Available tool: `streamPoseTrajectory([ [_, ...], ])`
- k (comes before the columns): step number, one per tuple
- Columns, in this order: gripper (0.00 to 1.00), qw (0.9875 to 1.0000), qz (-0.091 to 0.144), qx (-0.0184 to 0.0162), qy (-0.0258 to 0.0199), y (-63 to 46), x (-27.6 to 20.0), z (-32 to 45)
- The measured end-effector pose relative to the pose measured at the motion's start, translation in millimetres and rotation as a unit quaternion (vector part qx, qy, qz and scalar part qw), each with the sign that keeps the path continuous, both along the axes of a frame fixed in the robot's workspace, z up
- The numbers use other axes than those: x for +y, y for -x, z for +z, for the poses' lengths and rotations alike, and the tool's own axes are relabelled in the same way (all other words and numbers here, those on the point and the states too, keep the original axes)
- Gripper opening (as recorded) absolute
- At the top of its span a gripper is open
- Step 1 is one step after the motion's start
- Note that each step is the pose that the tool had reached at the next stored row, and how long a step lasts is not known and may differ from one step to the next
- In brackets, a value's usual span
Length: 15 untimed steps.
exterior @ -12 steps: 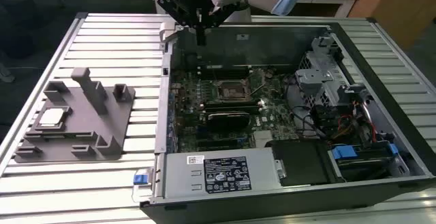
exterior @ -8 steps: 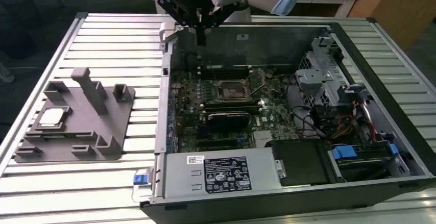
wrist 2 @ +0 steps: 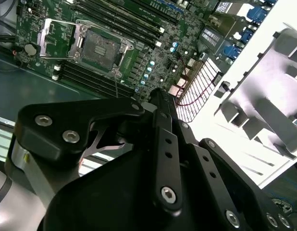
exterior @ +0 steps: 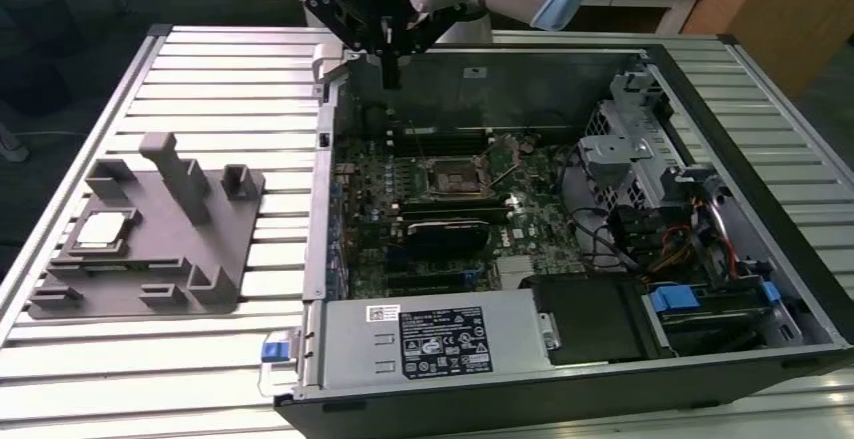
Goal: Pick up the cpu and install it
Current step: 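Reach for the cpu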
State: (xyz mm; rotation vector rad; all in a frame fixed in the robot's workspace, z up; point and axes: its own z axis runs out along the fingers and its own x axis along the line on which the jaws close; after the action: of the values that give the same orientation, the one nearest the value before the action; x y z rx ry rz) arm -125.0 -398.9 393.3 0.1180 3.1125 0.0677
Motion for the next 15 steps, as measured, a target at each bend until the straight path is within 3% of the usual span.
streamPoseTrajectory([
  [15, 0.11, 1.0000, -0.001, 0.0000, 0.0000, 14.8, 0.0, -0.1],
])
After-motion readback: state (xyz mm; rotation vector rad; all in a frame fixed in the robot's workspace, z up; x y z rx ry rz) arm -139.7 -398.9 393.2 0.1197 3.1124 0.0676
